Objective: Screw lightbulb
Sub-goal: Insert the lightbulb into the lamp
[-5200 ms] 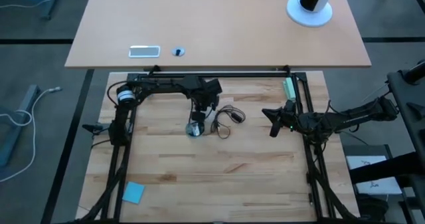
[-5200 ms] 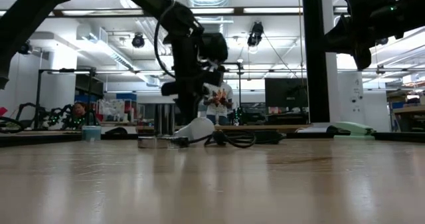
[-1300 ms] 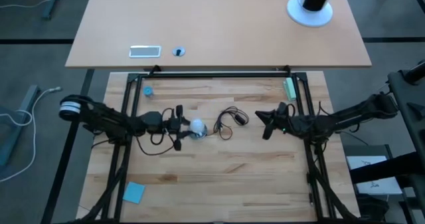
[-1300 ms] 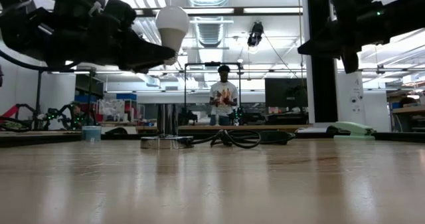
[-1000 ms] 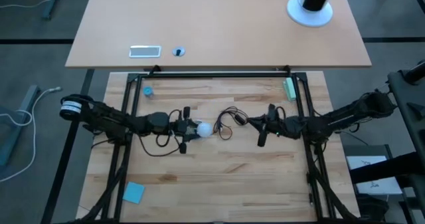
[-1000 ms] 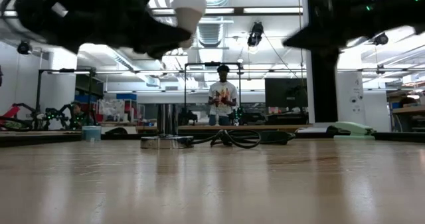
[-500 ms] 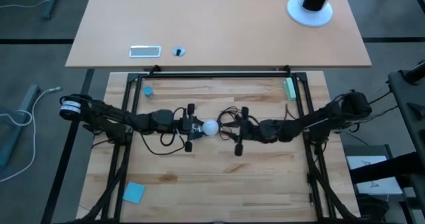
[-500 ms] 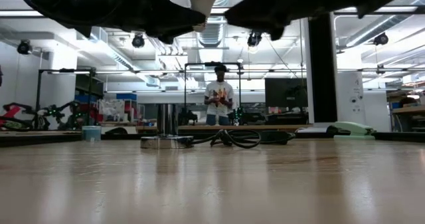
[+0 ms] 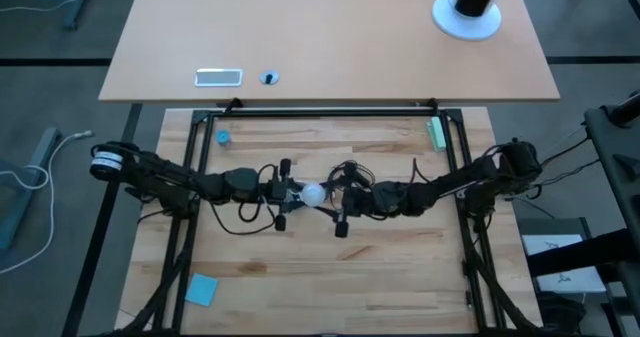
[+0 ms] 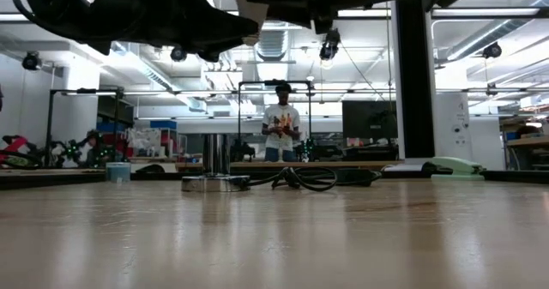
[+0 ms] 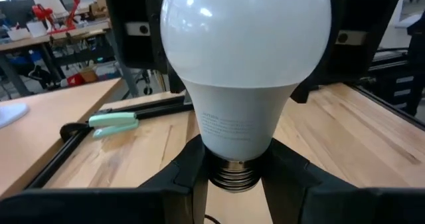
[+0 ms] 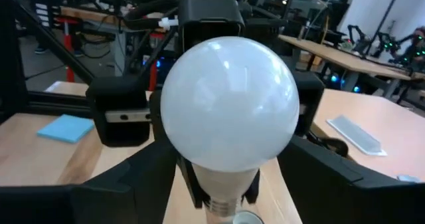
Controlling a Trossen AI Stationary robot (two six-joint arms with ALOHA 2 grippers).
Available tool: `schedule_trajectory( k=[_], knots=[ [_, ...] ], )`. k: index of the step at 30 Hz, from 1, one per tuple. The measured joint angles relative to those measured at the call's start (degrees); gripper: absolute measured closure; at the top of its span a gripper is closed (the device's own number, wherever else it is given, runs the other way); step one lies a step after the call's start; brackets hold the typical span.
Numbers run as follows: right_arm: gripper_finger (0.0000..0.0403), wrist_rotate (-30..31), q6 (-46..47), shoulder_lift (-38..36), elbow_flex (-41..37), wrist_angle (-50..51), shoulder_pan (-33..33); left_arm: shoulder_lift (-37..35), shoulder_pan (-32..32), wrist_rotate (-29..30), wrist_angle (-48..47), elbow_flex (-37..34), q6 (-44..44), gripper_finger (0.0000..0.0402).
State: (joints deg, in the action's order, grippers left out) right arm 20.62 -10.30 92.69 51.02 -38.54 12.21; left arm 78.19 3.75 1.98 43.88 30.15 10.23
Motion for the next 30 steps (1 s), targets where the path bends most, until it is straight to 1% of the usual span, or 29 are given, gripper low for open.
schedule_trajectory(
  k=[4,9,13,15,18,20,22,25,30],
  knots=[
    [0.0152,-3.8,-0.3,0.3,1.0,0.5,-0.5,0.2,0.2,-0.5,0.2,-0.3,0.3,0.0303],
    [0.0163,-4.1,0.0,1.0,1.5,0.7,-1.0,0.3,0.6,-0.2,0.1,-0.7,0.2,0.0303],
    [0.0183,-4.3,0.8,1.4,1.9,0.5,-1.0,0.3,0.7,-0.1,-0.1,-0.7,-0.8,0.0302],
    [0.0193,-4.3,1.4,1.4,1.8,0.7,-1.0,0.3,0.8,-0.1,-0.3,-0.7,-1.2,0.0282],
    [0.0205,-4.7,2.2,0.9,2.0,-1.1,-1.0,0.8,1.0,-0.1,-3.1,-1.1,-1.5,0.0238],
    [0.021,-4.7,2.3,0.9,2.1,-1.5,-1.0,0.7,1.1,-2.0,-2.0,-1.1,-2.2,0.0217],
    [0.0215,-4.8,2.4,1.1,2.0,-0.3,-1.0,0.4,1.2,-3.7,-0.2,-0.8,-3.0,0.0206],
    [0.0222,-4.9,2.8,1.1,1.9,-0.4,-1.0,0.7,1.3,-4.7,-0.8,-1.0,-3.9,0.0205],
    [0.0231,-6.0,3.3,1.2,1.9,-0.3,-1.0,0.2,1.4,-6.0,1.5,-0.8,-5.0,0.0228]
  ],
)
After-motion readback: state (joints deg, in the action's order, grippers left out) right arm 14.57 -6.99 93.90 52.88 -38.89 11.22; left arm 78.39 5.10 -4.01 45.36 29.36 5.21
